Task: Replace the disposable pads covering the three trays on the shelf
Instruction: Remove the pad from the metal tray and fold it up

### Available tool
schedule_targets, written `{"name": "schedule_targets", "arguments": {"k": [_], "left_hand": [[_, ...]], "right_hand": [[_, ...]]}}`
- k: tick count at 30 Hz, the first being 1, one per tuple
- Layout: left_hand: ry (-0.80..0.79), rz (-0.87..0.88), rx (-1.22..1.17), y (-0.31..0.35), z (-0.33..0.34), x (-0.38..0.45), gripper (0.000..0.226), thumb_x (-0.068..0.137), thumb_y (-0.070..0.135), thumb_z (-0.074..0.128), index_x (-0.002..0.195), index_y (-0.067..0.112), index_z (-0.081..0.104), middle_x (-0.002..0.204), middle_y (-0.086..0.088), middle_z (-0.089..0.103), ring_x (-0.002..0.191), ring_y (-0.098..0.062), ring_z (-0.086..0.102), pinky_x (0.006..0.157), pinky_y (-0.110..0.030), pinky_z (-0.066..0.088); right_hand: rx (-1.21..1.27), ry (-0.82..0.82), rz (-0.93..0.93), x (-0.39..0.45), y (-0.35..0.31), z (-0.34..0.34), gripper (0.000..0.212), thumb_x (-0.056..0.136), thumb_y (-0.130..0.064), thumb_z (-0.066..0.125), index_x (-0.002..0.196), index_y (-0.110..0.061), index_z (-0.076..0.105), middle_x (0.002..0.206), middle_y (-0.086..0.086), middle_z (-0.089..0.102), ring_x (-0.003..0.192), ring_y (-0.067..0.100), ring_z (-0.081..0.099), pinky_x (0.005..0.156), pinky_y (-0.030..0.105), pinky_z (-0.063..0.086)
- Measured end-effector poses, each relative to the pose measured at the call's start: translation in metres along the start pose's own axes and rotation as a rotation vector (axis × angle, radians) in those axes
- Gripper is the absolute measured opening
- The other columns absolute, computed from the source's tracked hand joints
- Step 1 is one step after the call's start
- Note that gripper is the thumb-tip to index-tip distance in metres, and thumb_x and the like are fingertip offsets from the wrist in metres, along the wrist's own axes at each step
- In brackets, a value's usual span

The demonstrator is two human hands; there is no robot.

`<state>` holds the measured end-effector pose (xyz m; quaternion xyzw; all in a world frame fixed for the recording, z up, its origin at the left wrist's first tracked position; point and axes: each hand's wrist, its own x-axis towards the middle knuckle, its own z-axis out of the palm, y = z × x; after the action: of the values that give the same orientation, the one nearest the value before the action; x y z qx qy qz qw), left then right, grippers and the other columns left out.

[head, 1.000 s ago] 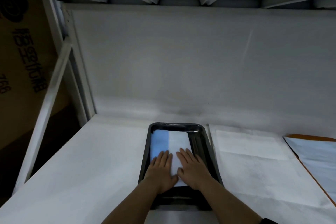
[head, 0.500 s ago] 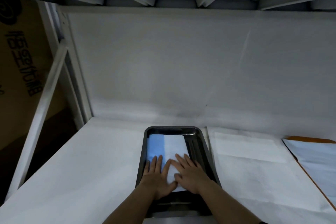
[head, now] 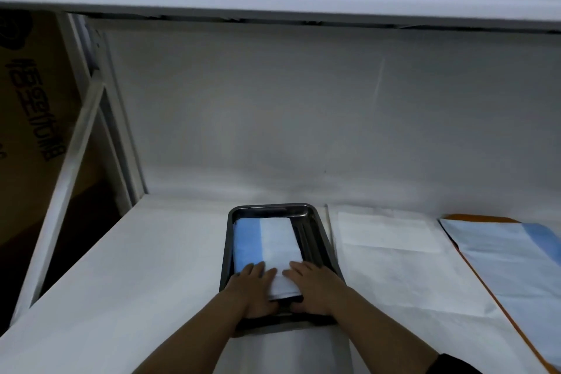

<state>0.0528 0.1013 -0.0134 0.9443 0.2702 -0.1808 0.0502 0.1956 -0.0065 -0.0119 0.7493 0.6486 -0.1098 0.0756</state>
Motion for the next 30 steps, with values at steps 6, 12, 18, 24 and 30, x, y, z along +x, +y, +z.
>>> {"name": "schedule_targets", "arguments": {"k": [6,12,18,24,30], "left_hand": [[0.002,0.004,0.107,0.000,0.002,-0.005,0.079,0.093,0.050,0.043,0.152,0.023,-0.003,0.159,-0.011,-0.003,0.146,-0.034,0.004,0.110,-0.050,0.029],[0.032,-0.006,0.121,0.005,0.001,-0.001,0.083,0.090,0.052,0.048,0.152,0.019,0.003,0.156,-0.014,0.011,0.141,-0.036,0.018,0.108,-0.047,0.033],[0.042,-0.027,0.129,0.009,0.000,0.002,0.080,0.090,0.053,0.048,0.151,0.018,0.010,0.154,-0.015,0.015,0.139,-0.037,0.022,0.107,-0.047,0.033],[0.048,-0.016,0.292,0.007,0.001,0.006,0.072,0.093,0.033,0.053,0.149,0.012,0.013,0.148,-0.022,0.026,0.128,-0.039,0.039,0.102,-0.047,0.038],[0.043,-0.020,0.334,0.015,0.002,0.008,0.069,0.096,0.014,0.049,0.151,0.007,0.008,0.138,-0.027,0.034,0.121,-0.041,0.046,0.097,-0.049,0.042]], "right_hand": [[-0.246,0.025,-0.071,0.001,-0.005,-0.001,0.070,0.090,-0.011,0.057,0.148,-0.013,0.020,0.150,0.022,0.025,0.129,0.038,0.038,0.104,0.047,0.038],[-0.296,0.132,-0.076,0.009,-0.005,0.008,0.063,0.089,-0.002,0.052,0.145,-0.007,0.023,0.133,0.024,0.041,0.111,0.040,0.051,0.086,0.047,0.045],[-0.274,0.130,-0.082,0.008,-0.007,0.007,0.048,0.094,-0.010,0.045,0.140,-0.003,0.032,0.130,0.023,0.044,0.110,0.039,0.051,0.086,0.047,0.045],[-0.418,0.143,-0.101,0.012,-0.011,0.005,0.053,0.080,-0.006,0.068,0.128,0.000,0.045,0.111,0.025,0.055,0.092,0.036,0.061,0.073,0.041,0.049],[-0.335,0.217,-0.101,0.018,-0.002,0.017,0.049,0.043,-0.017,0.090,0.087,-0.012,0.069,0.069,0.007,0.065,0.053,0.021,0.064,0.044,0.026,0.048]]}}
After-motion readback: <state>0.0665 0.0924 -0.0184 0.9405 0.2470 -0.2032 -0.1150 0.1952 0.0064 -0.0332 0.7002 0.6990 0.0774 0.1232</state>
